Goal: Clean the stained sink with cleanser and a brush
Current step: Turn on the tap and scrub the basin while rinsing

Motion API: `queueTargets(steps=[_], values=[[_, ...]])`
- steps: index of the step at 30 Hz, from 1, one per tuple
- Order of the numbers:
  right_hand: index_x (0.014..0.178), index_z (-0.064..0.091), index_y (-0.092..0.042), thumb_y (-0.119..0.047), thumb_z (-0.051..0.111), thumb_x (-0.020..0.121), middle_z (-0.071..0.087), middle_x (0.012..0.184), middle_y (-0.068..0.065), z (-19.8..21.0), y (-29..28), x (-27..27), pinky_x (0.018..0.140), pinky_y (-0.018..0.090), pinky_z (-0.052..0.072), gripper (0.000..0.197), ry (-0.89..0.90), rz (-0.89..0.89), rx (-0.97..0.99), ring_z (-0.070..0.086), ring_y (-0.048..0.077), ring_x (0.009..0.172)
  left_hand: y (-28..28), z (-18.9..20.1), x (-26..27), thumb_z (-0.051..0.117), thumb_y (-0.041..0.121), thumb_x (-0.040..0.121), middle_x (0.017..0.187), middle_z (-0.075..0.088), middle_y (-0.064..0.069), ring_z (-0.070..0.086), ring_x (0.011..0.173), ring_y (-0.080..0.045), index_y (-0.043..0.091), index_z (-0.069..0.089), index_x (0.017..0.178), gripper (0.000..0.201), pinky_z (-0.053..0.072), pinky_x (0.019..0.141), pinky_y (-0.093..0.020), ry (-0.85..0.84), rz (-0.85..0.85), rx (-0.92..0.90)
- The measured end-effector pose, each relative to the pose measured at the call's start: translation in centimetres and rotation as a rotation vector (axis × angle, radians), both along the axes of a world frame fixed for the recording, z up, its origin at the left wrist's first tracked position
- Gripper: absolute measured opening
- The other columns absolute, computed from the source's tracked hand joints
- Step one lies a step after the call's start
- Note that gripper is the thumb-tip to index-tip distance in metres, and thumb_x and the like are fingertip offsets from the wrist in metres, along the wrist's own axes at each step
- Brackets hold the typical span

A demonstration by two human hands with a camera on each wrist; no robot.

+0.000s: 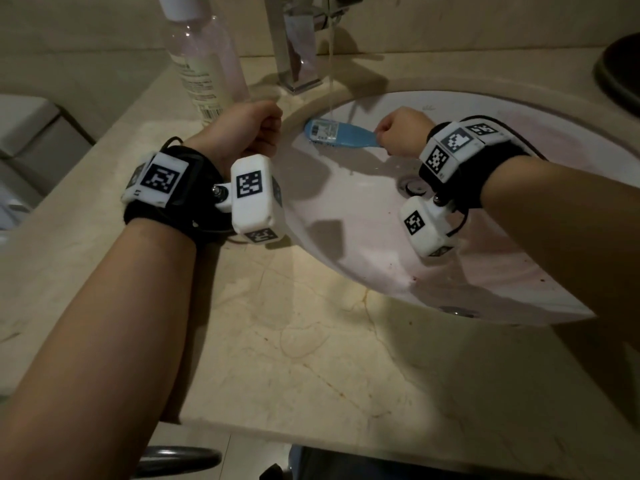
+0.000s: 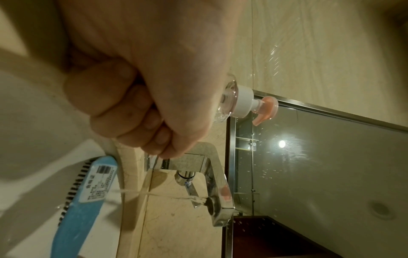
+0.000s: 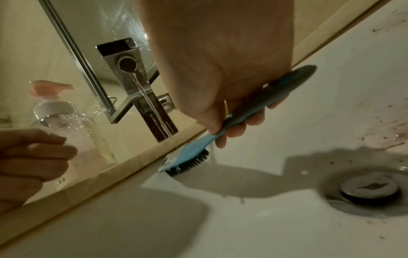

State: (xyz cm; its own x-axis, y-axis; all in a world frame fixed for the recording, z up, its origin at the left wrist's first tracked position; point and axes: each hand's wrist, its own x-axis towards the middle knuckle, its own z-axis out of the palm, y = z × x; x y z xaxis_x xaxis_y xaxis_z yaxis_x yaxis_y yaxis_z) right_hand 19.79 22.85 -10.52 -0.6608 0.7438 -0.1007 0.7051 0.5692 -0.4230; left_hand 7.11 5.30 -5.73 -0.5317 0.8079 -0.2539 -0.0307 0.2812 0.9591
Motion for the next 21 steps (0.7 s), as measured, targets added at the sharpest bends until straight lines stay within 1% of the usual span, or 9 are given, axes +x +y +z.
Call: queueTargets(steps=[1, 4, 7, 11, 13, 16, 18, 20, 21], values=[[0.117, 0.063, -0.004, -0.014, 0.044, 0.096, 0.065, 0.108, 0.019, 0.0, 0.1, 0.3, 0.073, 0.028, 0.042, 0.031, 0.026, 0.016, 0.008, 0.058, 0.030, 0.091, 0.0, 0.0, 0.0, 0.033, 0.013, 0.097, 0.031, 0.030, 0.009, 0.024, 0.024, -0.002, 0.020, 0.026, 0.060, 0.039, 0.019, 0.025, -0.011, -0.007, -0.002, 0.001], [0.116, 0.065, -0.010, -0.015, 0.047, 0.094, 0.062, 0.083, 0.009, -0.4, 0.1, 1.6, 0.057, 0.020, 0.038, 0.028, 0.003, 0.175, -0.069, 0.049, 0.016, 0.065, 0.0, 0.0, -0.1, 0.033, 0.014, 0.097, 0.032, 0.029, 0.010, 0.024, 0.024, -0.002, 0.020, 0.026, 0.059, 0.039, 0.019, 0.025, -0.011, -0.037, 0.000, 0.010], [0.112, 0.066, -0.017, -0.016, 0.050, 0.095, 0.058, 0.069, 0.001, -1.3, -0.5, 2.4, 0.052, 0.010, 0.038, 0.023, -0.098, 0.329, -0.189, 0.047, 0.008, 0.054, 0.0, 0.0, 0.0, 0.032, 0.013, 0.098, 0.032, 0.027, 0.010, 0.022, 0.024, -0.002, 0.019, 0.024, 0.059, 0.040, 0.017, 0.024, -0.011, -0.049, -0.005, 0.013], [0.117, 0.065, -0.015, -0.011, 0.053, 0.094, 0.057, 0.050, -0.011, -3.3, -1.3, 2.5, 0.055, 0.009, 0.039, 0.027, -0.159, 0.437, -0.366, 0.046, 0.001, 0.045, 0.0, 0.0, 0.1, 0.031, 0.013, 0.098, 0.032, 0.027, 0.009, 0.022, 0.024, -0.002, 0.019, 0.023, 0.060, 0.040, 0.017, 0.024, -0.011, -0.036, -0.011, 0.007], [0.117, 0.066, -0.014, -0.008, 0.053, 0.093, 0.056, 0.042, -0.014, -3.9, -0.9, 2.6, 0.053, 0.007, 0.041, 0.029, -0.245, 0.462, -0.335, 0.048, -0.002, 0.039, 0.0, 0.0, 0.0, 0.031, 0.014, 0.098, 0.032, 0.027, 0.009, 0.022, 0.023, -0.002, 0.019, 0.023, 0.060, 0.040, 0.017, 0.024, -0.011, -0.043, -0.011, 0.006], [0.119, 0.065, -0.010, -0.007, 0.052, 0.092, 0.054, 0.036, -0.017, -3.8, 0.6, 3.6, 0.050, 0.009, 0.042, 0.030, -0.355, 0.373, -0.209, 0.048, -0.004, 0.034, 0.1, 0.1, 0.0, 0.032, 0.014, 0.098, 0.032, 0.027, 0.010, 0.023, 0.024, -0.002, 0.019, 0.023, 0.060, 0.040, 0.017, 0.024, -0.011, -0.047, -0.010, 0.006], [0.120, 0.063, -0.005, -0.008, 0.050, 0.093, 0.060, 0.046, -0.014, -3.5, 1.3, 4.4, 0.047, 0.004, 0.040, 0.030, -0.400, 0.270, -0.128, 0.055, -0.002, 0.046, 0.1, 0.1, -0.1, 0.032, 0.015, 0.098, 0.033, 0.027, 0.010, 0.022, 0.024, -0.002, 0.019, 0.024, 0.060, 0.040, 0.017, 0.024, -0.011, -0.044, -0.005, -0.002], [0.122, 0.061, -0.007, -0.012, 0.048, 0.094, 0.071, 0.092, 0.004, -3.4, 1.8, 4.8, 0.071, 0.014, 0.047, 0.031, -0.393, 0.190, 0.015, 0.062, 0.016, 0.082, 0.1, 0.0, -0.1, 0.032, 0.015, 0.098, 0.034, 0.026, 0.012, 0.022, 0.024, -0.002, 0.019, 0.024, 0.059, 0.040, 0.017, 0.024, -0.011, -0.035, -0.003, -0.012], [0.121, 0.062, -0.008, -0.013, 0.047, 0.094, 0.068, 0.105, 0.008, -3.5, 1.9, 4.9, 0.078, 0.021, 0.046, 0.031, -0.368, 0.189, 0.036, 0.059, 0.022, 0.090, 0.2, 0.0, 0.0, 0.033, 0.015, 0.098, 0.034, 0.027, 0.012, 0.022, 0.024, -0.002, 0.019, 0.024, 0.059, 0.040, 0.018, 0.024, -0.011, -0.030, -0.004, -0.013]])
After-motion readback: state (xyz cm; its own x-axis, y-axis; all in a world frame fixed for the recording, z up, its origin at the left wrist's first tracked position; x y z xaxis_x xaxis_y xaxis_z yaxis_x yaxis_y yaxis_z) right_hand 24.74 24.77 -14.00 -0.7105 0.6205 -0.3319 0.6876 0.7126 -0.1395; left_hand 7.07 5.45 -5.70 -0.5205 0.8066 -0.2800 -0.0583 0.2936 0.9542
